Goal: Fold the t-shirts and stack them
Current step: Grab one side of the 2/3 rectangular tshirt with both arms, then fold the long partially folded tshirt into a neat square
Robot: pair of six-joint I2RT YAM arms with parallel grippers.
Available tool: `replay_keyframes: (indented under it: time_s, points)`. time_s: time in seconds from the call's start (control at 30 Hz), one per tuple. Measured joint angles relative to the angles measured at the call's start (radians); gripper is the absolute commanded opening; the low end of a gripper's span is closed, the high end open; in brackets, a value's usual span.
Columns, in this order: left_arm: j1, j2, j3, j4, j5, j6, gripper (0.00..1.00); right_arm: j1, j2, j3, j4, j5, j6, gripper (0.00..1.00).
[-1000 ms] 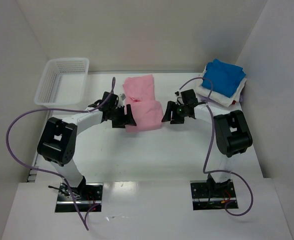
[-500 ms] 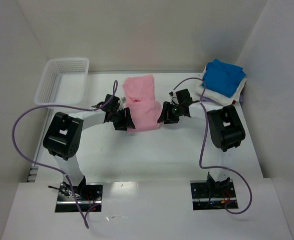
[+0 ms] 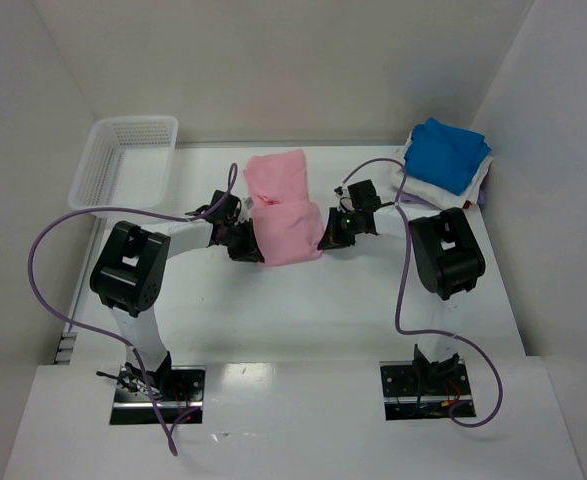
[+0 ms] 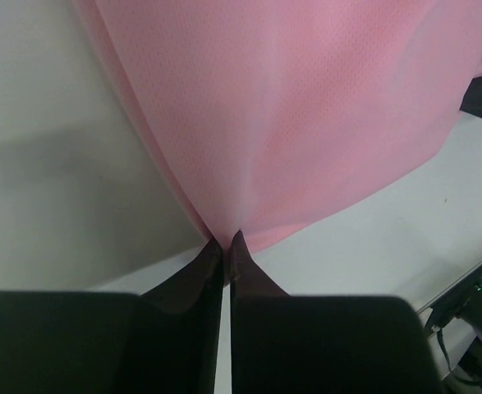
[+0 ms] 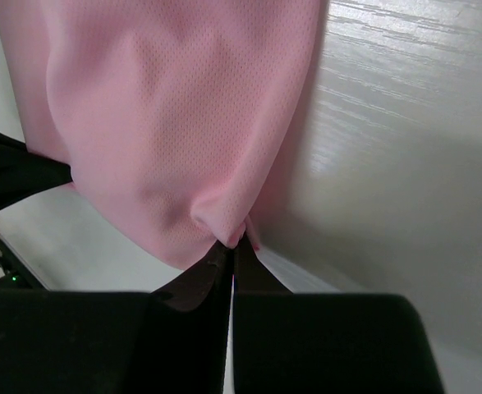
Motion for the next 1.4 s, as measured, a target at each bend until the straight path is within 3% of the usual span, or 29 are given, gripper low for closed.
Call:
replay_keyframes:
  time_s: [0.23,0.6,0.83,1.07,1.4]
  points:
    - [0.0,-0.013,0.0,-0.049,-0.005,0.007,0.0,0.004,-0.021,-0.006,-0.034,0.026,0.0,0.0]
    - [-0.003,-0.18,-0.025,-0.222,0.013,0.056,0.0,0.013,-0.27,-0.048,-0.147,0.027,0.0,0.0]
    - [0.025,-0.256,0.068,-0.326,0.047,0.069,0.0,0.013,-0.315,0.002,-0.187,0.022,0.008,0.0]
    - [0.135,-0.22,0.253,-0.365,0.07,0.107,0.0,0.013,-0.165,0.294,-0.195,0.019,0.008,0.0]
    - [0.206,0.041,0.52,-0.378,0.117,0.144,0.01,0.012,0.148,0.691,-0.188,0.01,0.011,0.0]
